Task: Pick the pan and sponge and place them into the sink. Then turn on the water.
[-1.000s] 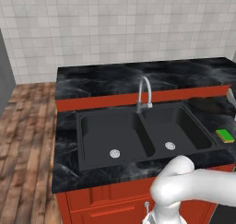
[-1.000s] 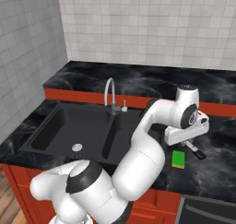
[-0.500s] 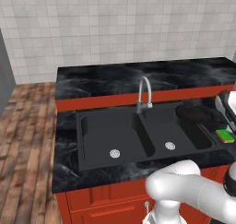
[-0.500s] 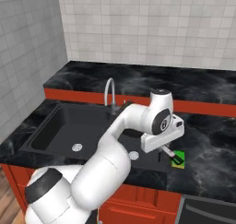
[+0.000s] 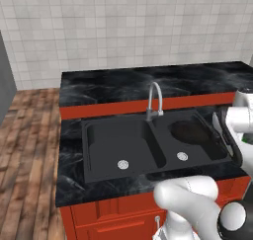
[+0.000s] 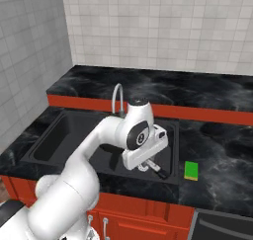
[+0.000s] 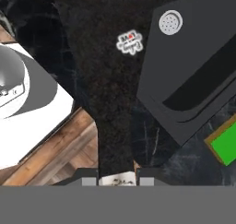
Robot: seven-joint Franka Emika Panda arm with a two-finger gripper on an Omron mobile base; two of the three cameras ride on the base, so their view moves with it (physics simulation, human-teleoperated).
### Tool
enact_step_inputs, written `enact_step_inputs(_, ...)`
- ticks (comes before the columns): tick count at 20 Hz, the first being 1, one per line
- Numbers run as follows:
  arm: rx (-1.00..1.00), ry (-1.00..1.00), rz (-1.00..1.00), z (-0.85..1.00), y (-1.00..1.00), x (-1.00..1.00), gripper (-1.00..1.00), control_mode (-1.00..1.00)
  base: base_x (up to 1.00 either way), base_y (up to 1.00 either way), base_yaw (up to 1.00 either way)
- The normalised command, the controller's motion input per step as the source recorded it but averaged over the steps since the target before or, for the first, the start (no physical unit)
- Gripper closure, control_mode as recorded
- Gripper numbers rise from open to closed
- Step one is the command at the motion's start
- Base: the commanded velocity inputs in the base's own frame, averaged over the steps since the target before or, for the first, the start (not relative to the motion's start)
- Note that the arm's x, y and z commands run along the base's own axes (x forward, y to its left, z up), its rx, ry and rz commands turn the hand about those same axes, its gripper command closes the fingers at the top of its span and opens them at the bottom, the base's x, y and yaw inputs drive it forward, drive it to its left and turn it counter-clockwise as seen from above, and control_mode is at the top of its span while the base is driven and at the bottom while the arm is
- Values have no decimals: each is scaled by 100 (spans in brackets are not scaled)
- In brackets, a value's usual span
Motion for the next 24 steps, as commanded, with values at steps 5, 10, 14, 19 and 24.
enact_step_inputs(5, -4, 0, 16, 0, 82, -16, 100, -100, 0, 0, 0)
enact_step_inputs(10, -4, 0, 14, 0, 75, -6, 100, -100, 0, 0, 0)
enact_step_inputs(14, -1, 0, 6, 0, 63, 0, 100, -100, 0, 0, 0)
enact_step_inputs(19, 0, 0, 0, 0, 43, 0, 100, -100, 0, 0, 0)
enact_step_inputs(24, 0, 0, -7, 0, 31, 6, 100, -100, 0, 0, 0)
